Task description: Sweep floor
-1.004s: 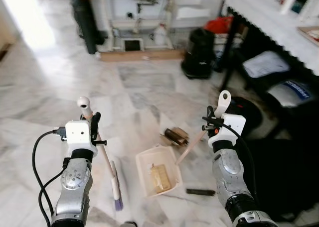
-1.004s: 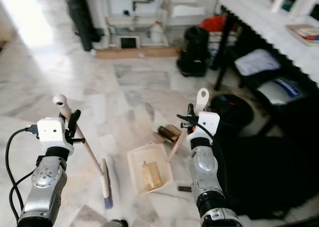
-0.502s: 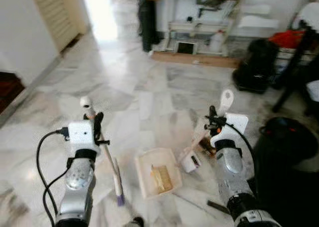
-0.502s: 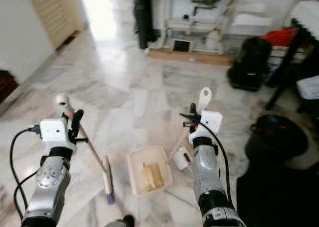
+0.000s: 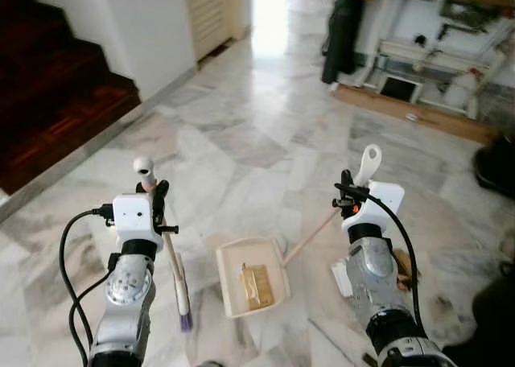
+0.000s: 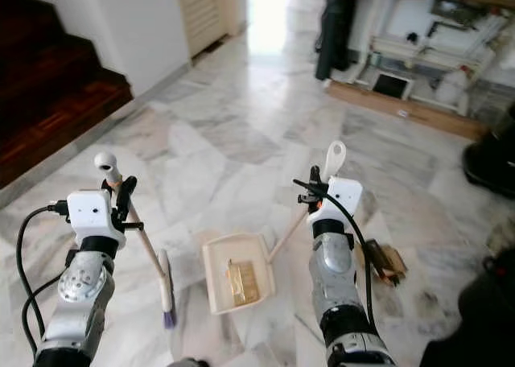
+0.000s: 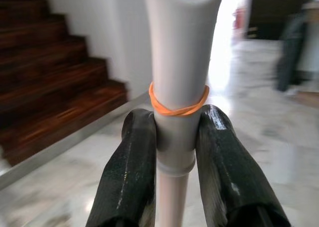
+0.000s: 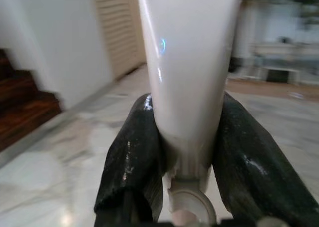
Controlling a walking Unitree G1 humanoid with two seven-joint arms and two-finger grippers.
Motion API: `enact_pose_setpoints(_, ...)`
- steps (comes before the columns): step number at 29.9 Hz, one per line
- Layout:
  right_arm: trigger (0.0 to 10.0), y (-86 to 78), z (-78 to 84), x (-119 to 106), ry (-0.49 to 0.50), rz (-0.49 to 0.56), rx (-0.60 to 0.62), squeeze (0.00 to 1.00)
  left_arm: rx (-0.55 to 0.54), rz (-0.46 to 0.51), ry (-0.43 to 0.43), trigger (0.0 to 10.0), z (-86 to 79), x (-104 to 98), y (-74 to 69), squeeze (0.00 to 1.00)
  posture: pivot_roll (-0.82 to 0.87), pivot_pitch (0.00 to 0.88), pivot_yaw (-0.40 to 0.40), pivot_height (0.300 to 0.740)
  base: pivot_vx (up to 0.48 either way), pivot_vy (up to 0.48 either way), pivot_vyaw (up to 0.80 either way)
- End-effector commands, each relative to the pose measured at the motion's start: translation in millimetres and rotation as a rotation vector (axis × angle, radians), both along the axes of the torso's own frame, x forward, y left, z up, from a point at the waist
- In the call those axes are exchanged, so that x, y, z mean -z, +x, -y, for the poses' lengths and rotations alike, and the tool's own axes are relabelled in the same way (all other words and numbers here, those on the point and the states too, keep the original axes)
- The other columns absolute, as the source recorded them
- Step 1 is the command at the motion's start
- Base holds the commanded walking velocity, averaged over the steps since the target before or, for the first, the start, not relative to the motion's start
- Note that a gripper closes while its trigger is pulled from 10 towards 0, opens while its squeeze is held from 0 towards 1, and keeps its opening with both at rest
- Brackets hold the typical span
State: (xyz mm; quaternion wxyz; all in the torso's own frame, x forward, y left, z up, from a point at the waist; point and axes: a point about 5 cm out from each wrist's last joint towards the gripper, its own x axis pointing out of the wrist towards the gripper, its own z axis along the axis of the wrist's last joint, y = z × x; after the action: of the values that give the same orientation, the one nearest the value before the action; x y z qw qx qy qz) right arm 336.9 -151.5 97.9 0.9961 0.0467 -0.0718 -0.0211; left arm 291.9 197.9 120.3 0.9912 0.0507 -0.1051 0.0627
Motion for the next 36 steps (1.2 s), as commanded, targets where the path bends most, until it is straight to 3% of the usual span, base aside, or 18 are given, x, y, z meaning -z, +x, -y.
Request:
enact_pose_setpoints(1, 10.0, 3.0, 2.9, -10.3, 0.016, 0.045, 0.012, 0.00, 0.004, 0.029, -0.007, 10.0, 3.8, -6.3, 1.9, 0.00, 0.11, 0.103, -0.026, 0.740, 0.000, 0.000, 0.80)
enact_pose_setpoints(12, 10.0, 3.7, 1.7, -10.0, 0.013, 0.037, 0.002, 0.00, 0.006, 0.018, -0.010, 10.0, 7.2, -3.6, 1.6, 0.00, 0.11, 0.103, -0.033, 0.740, 0.000, 0.000, 0.79)
enact_pose_setpoints(20, 10.0, 4.3, 0.9, -9.5, 0.031, 0.032, -0.004, 0.00, 0.002, 0.012, -0.024, 10.0, 7.4, -2.6, 1.4, 0.00, 0.12, 0.096, -0.034, 0.740, 0.000, 0.000, 0.00)
enact_pose_setpoints(36, 10.0, 4.4, -2.6, -7.6, 0.037, 0.020, -0.018, 0.00, 0.002, 0.011, -0.027, 10.0, 7.8, -2.7, 1.2, 0.00, 0.12, 0.086, -0.036, 0.740, 0.000, 0.356, 0.00)
